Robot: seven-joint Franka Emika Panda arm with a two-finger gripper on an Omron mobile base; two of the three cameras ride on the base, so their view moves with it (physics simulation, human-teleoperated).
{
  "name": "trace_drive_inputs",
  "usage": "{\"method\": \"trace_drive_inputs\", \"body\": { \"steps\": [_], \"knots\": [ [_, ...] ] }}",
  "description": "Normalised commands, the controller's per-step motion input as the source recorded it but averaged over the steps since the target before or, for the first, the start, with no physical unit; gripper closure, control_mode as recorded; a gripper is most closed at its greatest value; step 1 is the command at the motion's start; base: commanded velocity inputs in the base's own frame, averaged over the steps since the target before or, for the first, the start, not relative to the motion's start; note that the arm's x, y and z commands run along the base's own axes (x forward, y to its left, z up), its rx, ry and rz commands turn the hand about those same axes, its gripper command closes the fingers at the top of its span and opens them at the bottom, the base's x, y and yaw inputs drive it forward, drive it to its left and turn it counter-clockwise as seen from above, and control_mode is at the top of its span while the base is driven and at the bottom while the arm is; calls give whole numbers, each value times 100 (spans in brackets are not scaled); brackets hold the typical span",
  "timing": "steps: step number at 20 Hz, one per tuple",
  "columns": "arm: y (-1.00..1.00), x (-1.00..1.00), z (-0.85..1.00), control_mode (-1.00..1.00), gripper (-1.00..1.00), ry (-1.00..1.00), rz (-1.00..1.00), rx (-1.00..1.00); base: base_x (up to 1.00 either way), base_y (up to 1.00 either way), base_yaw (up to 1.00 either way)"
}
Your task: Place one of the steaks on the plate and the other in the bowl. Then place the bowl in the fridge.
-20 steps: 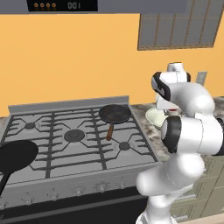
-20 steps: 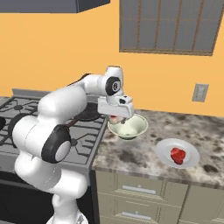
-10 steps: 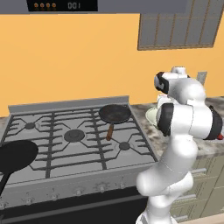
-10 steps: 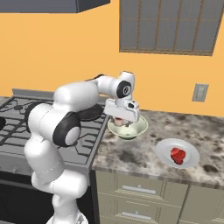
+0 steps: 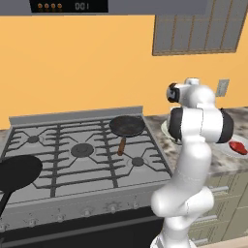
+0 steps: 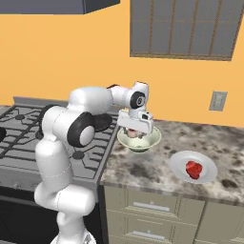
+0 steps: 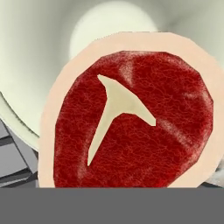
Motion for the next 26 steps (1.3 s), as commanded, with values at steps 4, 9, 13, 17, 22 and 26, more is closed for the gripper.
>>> {"method": "trace_drive_inputs", "body": {
  "steps": [4, 9, 13, 17, 22, 26],
  "knots": [
    [-8, 42, -25, -100, 100, 1, 1, 0, 0, 0, 0],
    [-3, 27, -31, -100, 100, 5, 0, 0, 0, 0, 0],
    [-7, 16, -47, -100, 100, 9, 0, 0, 0, 0, 0],
    [-9, 13, -41, -100, 100, 12, 0, 0, 0, 0, 0],
    [0, 1, 0, -100, 100, 1, 2, 0, 0, 0, 0],
    [0, 0, 0, -100, -100, 0, 1, 0, 0, 0, 0]
  ]
}}
